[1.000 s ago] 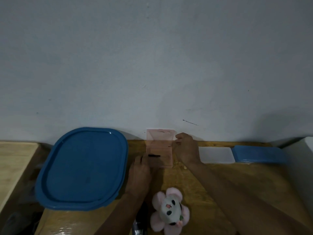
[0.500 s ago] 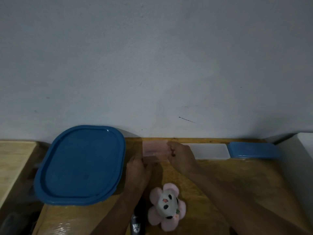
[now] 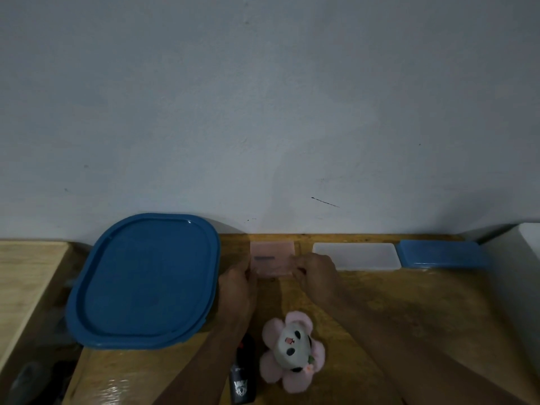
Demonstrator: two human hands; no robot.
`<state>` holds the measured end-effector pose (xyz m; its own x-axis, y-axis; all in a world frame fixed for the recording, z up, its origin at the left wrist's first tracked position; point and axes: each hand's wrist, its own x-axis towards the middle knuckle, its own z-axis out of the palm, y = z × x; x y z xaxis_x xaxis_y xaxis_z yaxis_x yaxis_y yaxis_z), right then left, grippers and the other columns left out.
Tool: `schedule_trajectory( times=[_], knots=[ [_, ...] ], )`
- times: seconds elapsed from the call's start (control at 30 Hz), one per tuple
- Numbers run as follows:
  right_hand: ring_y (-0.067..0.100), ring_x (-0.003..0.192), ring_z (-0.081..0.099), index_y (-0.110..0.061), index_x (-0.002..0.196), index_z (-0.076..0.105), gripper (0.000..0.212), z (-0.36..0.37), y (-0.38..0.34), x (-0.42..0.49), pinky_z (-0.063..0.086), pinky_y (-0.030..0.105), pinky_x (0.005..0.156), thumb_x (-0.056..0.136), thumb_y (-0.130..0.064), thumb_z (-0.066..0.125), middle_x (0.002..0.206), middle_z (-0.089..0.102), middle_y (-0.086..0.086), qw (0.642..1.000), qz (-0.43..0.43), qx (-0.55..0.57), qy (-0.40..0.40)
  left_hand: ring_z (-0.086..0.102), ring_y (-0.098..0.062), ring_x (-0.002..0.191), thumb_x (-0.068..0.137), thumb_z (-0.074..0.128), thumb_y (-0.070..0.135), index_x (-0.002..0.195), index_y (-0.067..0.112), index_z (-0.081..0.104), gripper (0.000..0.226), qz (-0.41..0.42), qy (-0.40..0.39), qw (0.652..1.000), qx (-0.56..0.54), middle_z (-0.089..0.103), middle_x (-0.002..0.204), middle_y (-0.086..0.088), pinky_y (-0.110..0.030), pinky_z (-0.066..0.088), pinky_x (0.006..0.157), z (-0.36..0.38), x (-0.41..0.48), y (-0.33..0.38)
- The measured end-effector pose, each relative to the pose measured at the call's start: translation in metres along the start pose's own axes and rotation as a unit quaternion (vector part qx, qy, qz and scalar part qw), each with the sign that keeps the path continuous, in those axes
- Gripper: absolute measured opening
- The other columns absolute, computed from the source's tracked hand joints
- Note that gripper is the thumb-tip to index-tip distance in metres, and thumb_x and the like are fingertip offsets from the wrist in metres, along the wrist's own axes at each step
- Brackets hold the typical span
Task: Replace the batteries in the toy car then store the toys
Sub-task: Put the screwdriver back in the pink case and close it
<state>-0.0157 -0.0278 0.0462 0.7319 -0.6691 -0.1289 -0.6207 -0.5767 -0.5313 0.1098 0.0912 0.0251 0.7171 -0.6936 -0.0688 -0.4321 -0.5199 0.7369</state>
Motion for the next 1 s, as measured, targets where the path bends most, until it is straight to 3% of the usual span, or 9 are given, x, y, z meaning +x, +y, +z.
schedule_trajectory(
  times=[0.23,0.33,0.43,0.53,0.6,0.7,0.73,0.83,1.0],
  knots=[
    [0.021,0.082,0.066,-0.009,0.100,0.072,0.019,0.005,-0.001,0.004,0.044,0.023,0.064,0.090,-0.009,0.057,0.092,0.070,0.009,1.000,0.022,-0.018,0.001,0.063,-0.014,0.068,0.093,0.056,0.009,0.087,0.007,0.070,0.015,-0.020,-0.003,1.000,0.003,0.069,0.080,-0.003,-0.033,0.056,0.065,0.000,0.001,0.003],
    [0.021,0.086,0.065,-0.011,0.104,0.072,0.022,0.005,-0.006,0.003,0.048,0.025,0.070,0.091,-0.009,0.054,0.097,0.070,0.008,1.000,0.024,-0.018,-0.004,0.062,-0.014,0.065,0.094,0.055,0.007,0.080,0.008,0.068,0.018,-0.021,-0.018,0.999,0.034,0.068,0.076,-0.004,-0.026,0.051,0.057,-0.002,0.002,0.006],
    [0.019,0.091,0.064,-0.014,0.107,0.069,0.022,0.000,-0.009,-0.002,0.048,0.025,0.076,0.093,-0.012,0.052,0.104,0.069,0.006,0.999,0.021,-0.026,-0.001,0.059,-0.013,0.081,0.097,0.046,0.008,0.095,0.009,0.062,0.017,-0.007,-0.044,0.992,0.122,0.066,0.095,-0.005,-0.019,0.042,0.064,-0.004,-0.001,0.014],
    [0.022,0.105,0.060,-0.014,0.121,0.061,0.029,-0.010,-0.013,-0.015,0.044,0.027,0.086,0.095,-0.015,0.050,0.119,0.064,0.007,0.999,0.005,-0.042,0.016,0.056,-0.015,0.106,0.099,0.040,0.011,0.116,0.015,0.055,0.022,0.047,-0.045,0.981,0.180,0.059,0.118,-0.002,-0.020,0.047,0.083,-0.009,-0.015,0.023],
    [0.024,0.112,0.057,-0.011,0.126,0.058,0.032,-0.022,-0.021,-0.027,0.043,0.029,0.093,0.096,-0.017,0.049,0.123,0.061,0.008,0.998,-0.007,-0.052,0.029,0.055,-0.014,0.107,0.099,0.040,0.019,0.128,0.021,0.045,0.030,0.090,-0.047,0.976,0.191,0.055,0.123,0.000,-0.022,0.048,0.087,-0.014,-0.027,0.027],
    [0.029,0.084,0.070,-0.002,0.098,0.069,0.025,-0.035,-0.030,-0.048,0.056,0.037,0.072,0.085,-0.016,0.053,0.095,0.071,0.014,0.992,-0.059,-0.051,0.097,0.056,-0.017,0.103,0.095,0.044,0.024,0.135,0.024,0.038,0.040,0.139,-0.026,0.970,0.199,0.054,0.124,-0.002,-0.031,0.052,0.083,-0.030,-0.038,0.032],
    [0.031,0.078,0.071,0.000,0.094,0.070,0.034,-0.038,-0.032,-0.056,0.058,0.040,0.067,0.083,-0.023,0.048,0.090,0.072,0.016,0.993,-0.069,-0.042,0.087,0.056,-0.020,0.104,0.093,0.047,0.022,0.133,0.020,0.042,0.041,0.162,-0.011,0.965,0.208,0.055,0.124,-0.005,-0.032,0.052,0.083,-0.039,-0.043,0.036],
    [0.036,0.103,0.063,0.001,0.118,0.060,0.059,-0.047,-0.042,-0.077,0.051,0.043,0.090,0.088,-0.040,0.031,0.115,0.064,0.019,0.988,-0.090,-0.064,0.110,0.057,-0.026,0.100,0.089,0.043,0.024,0.117,0.013,0.056,0.033,0.216,0.044,0.948,0.229,0.061,0.113,-0.009,-0.035,0.051,0.080,-0.072,-0.063,0.054],
    [0.028,0.120,0.046,-0.006,0.133,0.047,0.043,-0.063,-0.071,-0.120,0.035,0.035,0.102,0.097,-0.029,0.046,0.133,0.050,0.013,0.982,-0.119,-0.051,0.136,0.062,-0.035,0.096,0.080,0.064,0.023,0.113,0.008,0.061,0.037,0.189,0.097,0.939,0.270,0.064,0.108,-0.017,-0.042,0.055,0.076,-0.122,-0.119,0.060]
  ],
)
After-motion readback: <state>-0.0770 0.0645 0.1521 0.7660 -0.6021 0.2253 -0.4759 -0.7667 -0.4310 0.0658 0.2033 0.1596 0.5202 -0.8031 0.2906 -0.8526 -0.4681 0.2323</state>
